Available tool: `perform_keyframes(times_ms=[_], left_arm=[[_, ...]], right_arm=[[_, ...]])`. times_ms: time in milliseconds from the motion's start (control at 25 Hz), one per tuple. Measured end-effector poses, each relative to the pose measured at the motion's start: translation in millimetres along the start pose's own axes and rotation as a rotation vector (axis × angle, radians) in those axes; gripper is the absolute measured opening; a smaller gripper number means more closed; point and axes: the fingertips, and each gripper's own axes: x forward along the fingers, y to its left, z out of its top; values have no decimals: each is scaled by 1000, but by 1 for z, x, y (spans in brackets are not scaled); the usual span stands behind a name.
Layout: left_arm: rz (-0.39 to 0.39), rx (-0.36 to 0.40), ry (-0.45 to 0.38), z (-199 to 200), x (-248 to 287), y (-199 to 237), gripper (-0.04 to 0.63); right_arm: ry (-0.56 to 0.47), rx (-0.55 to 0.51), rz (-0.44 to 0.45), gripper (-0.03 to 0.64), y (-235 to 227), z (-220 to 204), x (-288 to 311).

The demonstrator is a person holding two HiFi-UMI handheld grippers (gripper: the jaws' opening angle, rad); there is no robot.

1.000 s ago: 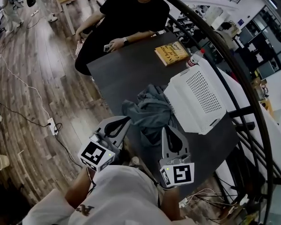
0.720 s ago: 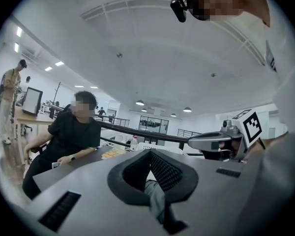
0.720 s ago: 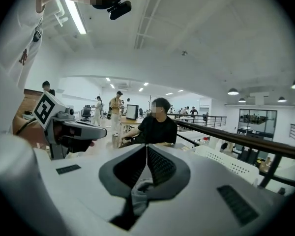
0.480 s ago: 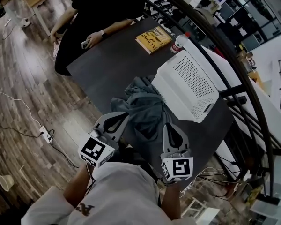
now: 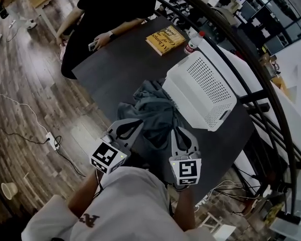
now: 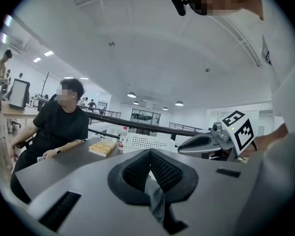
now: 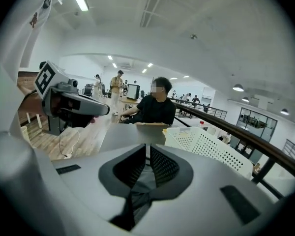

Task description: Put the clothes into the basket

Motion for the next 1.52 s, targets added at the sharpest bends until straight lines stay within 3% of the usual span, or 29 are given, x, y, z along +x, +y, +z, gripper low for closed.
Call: perform_keyframes(times_ms=[440, 1200, 1520], left_arm=[[20, -7, 78, -30, 14, 1, -8], [44, -50, 154, -63, 27, 8, -8], [71, -56, 177, -70, 25, 11, -8]], right_arm=[[121, -88, 109, 35, 8, -38, 34], [367, -421, 287, 288, 35, -122, 89], [417, -464, 324, 342, 38, -150, 107]])
